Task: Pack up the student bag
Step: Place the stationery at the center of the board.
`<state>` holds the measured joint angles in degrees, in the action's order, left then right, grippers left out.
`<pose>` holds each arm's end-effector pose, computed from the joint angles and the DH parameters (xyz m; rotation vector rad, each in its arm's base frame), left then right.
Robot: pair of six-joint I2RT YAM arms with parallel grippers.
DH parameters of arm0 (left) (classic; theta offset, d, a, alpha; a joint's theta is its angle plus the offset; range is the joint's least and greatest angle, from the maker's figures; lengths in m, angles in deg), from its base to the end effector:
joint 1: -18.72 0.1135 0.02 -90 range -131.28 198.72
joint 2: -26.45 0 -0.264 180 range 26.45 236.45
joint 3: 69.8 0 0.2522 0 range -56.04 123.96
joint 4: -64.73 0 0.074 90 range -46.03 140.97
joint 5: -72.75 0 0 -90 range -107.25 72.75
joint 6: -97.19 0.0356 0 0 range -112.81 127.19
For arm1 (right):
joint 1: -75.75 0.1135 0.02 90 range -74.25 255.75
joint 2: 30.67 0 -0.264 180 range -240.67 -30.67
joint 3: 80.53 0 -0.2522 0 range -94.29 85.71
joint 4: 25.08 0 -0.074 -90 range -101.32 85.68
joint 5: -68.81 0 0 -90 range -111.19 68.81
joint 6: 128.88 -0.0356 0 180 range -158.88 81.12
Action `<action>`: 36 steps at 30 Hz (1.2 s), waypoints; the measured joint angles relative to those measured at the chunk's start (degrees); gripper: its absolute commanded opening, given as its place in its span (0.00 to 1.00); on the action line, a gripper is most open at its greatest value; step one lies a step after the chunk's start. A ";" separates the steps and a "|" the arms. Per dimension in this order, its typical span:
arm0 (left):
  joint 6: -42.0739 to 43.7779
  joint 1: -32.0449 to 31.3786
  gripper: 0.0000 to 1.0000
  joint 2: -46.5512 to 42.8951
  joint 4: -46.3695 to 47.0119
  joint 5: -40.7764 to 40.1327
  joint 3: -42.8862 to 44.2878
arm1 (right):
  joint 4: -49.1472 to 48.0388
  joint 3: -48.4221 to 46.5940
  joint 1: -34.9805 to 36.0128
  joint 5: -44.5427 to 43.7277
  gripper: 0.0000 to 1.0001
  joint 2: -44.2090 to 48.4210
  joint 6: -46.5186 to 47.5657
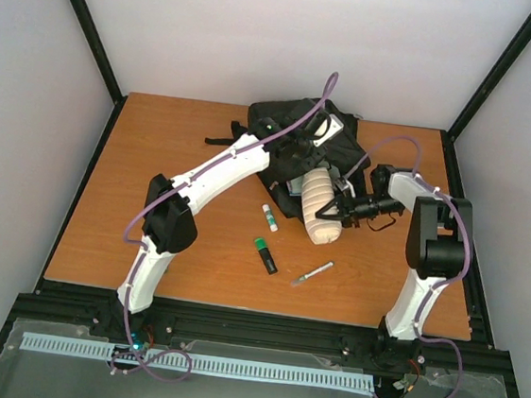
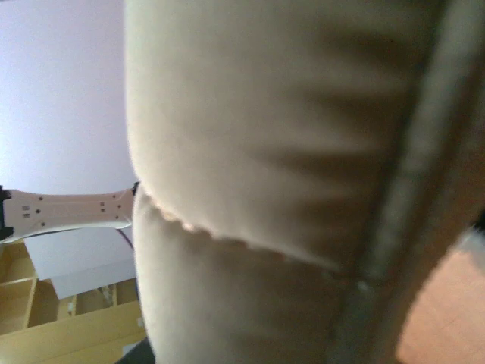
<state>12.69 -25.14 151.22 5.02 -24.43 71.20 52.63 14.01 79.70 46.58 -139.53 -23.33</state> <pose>0.3579 -0.3377 0.3256 0.9155 2.1426 -0.1909 0.3169 0.0549 0.1773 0.2684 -2.5484 -1.7336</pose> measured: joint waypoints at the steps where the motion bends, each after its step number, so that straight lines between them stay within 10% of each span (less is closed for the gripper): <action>1: -0.09 0.04 0.01 0.00 -0.02 0.17 0.00 | -1.25 -0.37 0.07 0.00 0.03 -1.11 -0.15; 12: -1.29 0.24 0.01 0.00 0.94 3.39 0.00 | -13.25 -12.07 1.18 -1.95 0.20 -11.17 -5.33; 19: -1.88 0.74 0.01 -0.68 1.90 3.76 -1.99 | -17.57 -16.33 2.54 -7.10 0.61 -13.97 -7.82; 36: -1.88 0.68 0.01 -5.27 3.65 3.78 -8.83 | -16.92 -1.22 2.49 -24.41 0.81 4.85 2.91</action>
<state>10.81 -24.46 145.96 8.67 -20.64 62.37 35.71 12.78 82.19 22.16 -134.67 -20.42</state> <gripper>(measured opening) 0.011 0.800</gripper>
